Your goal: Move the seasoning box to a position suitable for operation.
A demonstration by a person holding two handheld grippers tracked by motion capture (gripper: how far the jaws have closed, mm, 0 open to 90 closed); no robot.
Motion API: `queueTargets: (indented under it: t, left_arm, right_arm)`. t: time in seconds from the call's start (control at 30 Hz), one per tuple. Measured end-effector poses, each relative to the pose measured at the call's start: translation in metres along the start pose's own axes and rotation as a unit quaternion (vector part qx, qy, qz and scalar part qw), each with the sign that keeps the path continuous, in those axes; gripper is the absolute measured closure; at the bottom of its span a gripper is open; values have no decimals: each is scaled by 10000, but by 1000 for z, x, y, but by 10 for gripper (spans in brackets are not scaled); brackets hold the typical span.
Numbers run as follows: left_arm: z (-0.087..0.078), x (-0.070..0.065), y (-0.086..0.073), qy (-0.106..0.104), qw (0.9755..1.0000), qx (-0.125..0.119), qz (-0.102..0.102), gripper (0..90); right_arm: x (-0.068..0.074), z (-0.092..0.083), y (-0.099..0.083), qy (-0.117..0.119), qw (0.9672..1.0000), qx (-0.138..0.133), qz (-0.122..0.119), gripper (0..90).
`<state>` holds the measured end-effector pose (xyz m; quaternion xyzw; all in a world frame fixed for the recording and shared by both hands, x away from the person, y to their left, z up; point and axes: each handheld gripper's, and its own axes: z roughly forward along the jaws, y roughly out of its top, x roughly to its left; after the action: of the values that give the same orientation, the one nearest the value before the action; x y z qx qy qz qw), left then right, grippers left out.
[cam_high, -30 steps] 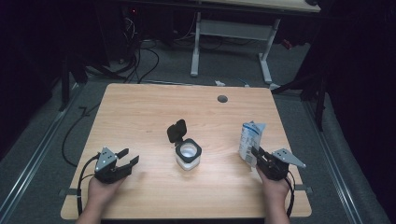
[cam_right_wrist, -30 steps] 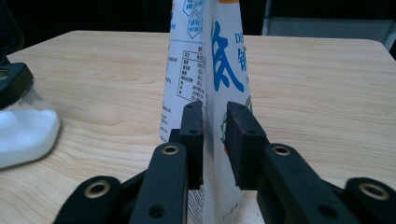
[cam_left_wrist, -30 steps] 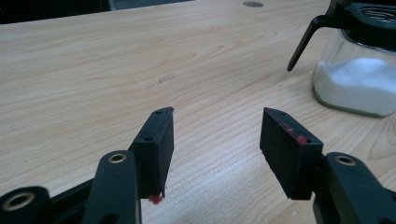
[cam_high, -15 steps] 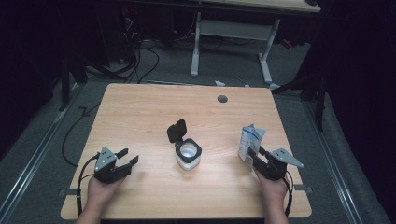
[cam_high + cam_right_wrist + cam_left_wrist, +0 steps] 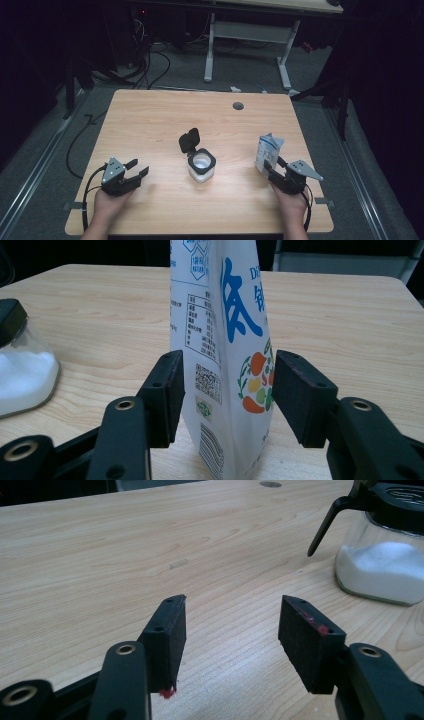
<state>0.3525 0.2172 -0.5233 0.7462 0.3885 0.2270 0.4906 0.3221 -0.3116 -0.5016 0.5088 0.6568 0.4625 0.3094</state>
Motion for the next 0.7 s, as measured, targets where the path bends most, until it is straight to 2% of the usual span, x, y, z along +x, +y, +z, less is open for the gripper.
queueTargets:
  t: [0.1, 0.6, 0.7]
  left_arm:
    - [1, 0, 1, -15, 10000, 18, -35, 448]
    - [13, -4, 7, 97, 9998, 193, 54, 452]
    - [17, -5, 8, 136, 9996, 240, -16, 452]
  right_arm:
    - [0, -1, -1, -4, 10000, -10, 15, 466]
    - [4, -14, -3, -22, 10000, -6, -37, 443]
    - [5, -17, -4, -39, 10000, -8, -64, 444]
